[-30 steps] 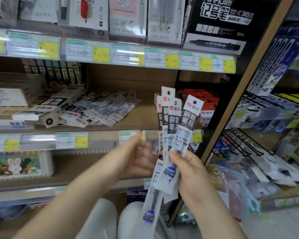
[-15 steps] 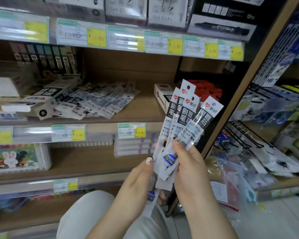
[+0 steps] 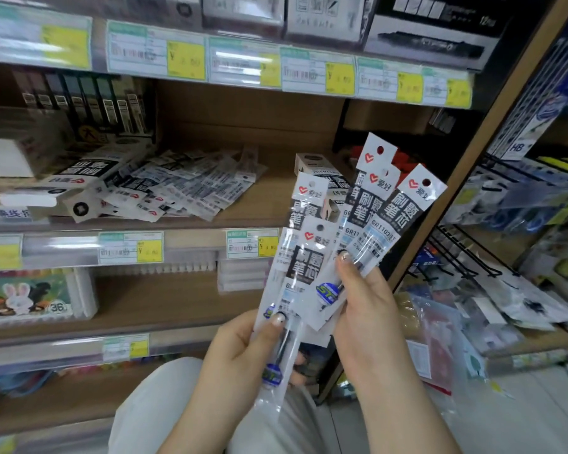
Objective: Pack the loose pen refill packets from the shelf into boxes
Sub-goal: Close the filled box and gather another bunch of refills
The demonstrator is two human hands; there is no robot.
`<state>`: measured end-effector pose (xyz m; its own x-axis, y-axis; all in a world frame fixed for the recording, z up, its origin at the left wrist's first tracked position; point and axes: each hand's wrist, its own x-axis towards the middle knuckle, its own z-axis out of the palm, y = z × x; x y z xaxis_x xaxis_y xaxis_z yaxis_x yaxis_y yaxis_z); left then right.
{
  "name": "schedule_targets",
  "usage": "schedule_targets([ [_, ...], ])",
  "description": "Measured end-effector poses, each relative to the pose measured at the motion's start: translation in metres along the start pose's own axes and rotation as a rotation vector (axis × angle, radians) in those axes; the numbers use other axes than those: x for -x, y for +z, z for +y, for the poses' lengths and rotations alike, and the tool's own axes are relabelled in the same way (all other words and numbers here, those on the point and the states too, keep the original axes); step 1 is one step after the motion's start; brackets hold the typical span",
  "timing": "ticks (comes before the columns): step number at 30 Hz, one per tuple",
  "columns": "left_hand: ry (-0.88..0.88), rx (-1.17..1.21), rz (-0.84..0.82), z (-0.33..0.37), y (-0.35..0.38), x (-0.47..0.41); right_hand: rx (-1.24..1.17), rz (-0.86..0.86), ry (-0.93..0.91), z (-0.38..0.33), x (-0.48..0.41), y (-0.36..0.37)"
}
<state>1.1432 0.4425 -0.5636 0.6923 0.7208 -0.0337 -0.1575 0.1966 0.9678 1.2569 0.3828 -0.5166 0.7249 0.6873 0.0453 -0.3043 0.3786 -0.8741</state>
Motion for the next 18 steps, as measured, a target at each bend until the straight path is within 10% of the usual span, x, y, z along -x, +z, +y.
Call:
schedule_targets([
  [18, 0.352, -0.390, 0.329, 0.000, -0.002, 0.002, 0.019, -0.008, 0.086, 0.030, 0.028, 0.019],
])
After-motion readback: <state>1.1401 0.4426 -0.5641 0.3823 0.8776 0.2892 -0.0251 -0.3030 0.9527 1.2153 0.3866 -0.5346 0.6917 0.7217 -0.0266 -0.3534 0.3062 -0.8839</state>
